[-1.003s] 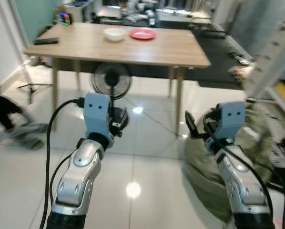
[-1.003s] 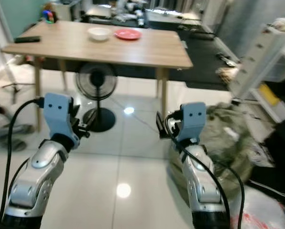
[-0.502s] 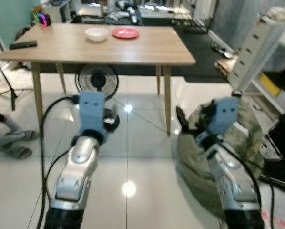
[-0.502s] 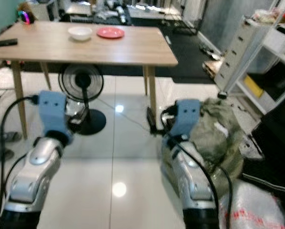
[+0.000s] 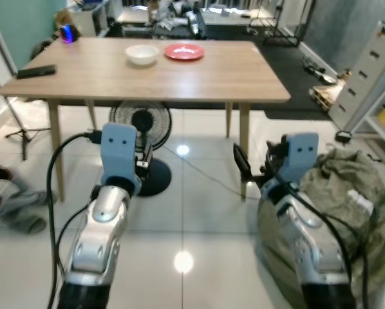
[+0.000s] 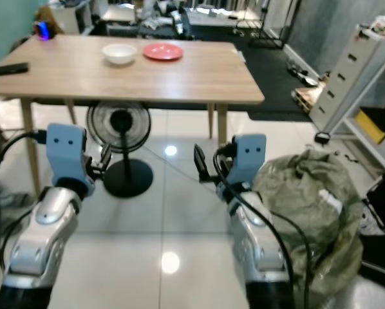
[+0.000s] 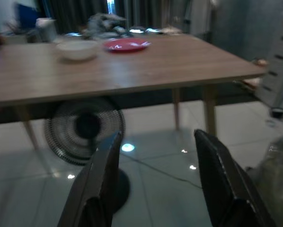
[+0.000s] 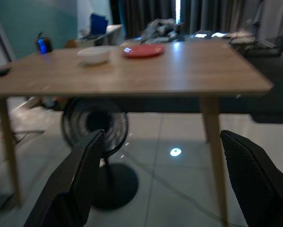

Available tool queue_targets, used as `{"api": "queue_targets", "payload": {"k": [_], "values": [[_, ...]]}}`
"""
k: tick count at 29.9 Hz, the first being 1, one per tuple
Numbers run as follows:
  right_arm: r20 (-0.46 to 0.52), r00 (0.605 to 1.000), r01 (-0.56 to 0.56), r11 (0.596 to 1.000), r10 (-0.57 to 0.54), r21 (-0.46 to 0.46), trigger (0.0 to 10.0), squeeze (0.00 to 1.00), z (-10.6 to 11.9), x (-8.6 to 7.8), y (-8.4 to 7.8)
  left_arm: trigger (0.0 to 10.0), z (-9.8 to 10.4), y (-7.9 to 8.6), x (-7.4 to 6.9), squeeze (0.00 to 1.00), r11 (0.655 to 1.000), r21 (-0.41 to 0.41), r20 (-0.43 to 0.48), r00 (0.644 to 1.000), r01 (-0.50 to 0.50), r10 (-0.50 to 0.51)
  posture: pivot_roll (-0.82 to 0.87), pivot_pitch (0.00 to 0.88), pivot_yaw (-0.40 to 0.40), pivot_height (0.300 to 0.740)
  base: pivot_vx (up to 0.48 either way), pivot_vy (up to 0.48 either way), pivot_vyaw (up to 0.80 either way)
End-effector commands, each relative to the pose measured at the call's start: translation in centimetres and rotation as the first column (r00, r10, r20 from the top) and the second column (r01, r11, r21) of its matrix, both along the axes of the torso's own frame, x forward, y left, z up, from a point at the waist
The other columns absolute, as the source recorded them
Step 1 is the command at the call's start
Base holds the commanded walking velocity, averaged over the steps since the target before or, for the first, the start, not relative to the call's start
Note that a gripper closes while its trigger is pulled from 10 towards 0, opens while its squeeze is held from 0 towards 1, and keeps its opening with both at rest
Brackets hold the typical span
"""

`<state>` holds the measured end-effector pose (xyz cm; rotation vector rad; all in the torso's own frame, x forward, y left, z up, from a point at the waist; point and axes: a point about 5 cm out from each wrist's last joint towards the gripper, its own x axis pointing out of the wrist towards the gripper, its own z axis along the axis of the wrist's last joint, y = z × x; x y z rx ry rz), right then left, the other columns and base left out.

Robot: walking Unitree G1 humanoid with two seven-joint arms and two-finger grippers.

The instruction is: Setting the table

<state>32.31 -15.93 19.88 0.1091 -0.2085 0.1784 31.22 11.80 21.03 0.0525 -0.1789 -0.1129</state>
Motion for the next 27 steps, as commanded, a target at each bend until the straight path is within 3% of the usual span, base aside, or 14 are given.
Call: {"api": "queue_targets", "payload": {"k": [1,9,13,20,27], "values": [[-0.013,1.0,-0.007,1.0,0.008,0.015,10.0,0.0,-0.3,0.0,0.2,10.0,-0.5,0.6,0.0,0.0,1.0,0.01,-0.014,1.0,-0.022,0.022,-0.03,0.0,0.038,0.74,0.48,0.0,-0.8],[-0.012,1.0,-0.002,1.0,0.002,0.019,10.0,0.0,-0.2,0.0,0.0,10.0,-0.5,0.6,0.0,0.0,1.0,0.009,-0.014,1.0,-0.022,0.022,-0.03,0.0,0.037,0.74,0.48,0.0,-0.8],[0.002,1.0,-0.01,1.0,0.01,0.012,10.0,0.0,0.1,0.1,0.1,10.0,-0.5,0.5,0.0,0.0,1.0,0.01,-0.014,1.0,-0.02,0.02,-0.03,0.0,0.038,0.74,0.48,0.0,0.0],[0.016,0.995,-0.101,0.995,0.1,0.02,10.0,0.0,0.3,-0.2,1.7,10.0,-0.5,0.5,0.0,0.0,1.0,0.014,-0.009,1.0,-0.02,0.021,-0.03,0.0,0.036,0.74,0.48,0.0,0.0],[0.014,0.994,-0.113,0.994,0.112,0.011,10.0,0.0,0.3,-0.1,2.2,10.0,-0.5,0.5,-0.1,0.0,1.0,0.015,-0.01,1.0,-0.022,0.022,-0.02,0.0,0.035,0.74,0.48,0.0,0.79]]}}
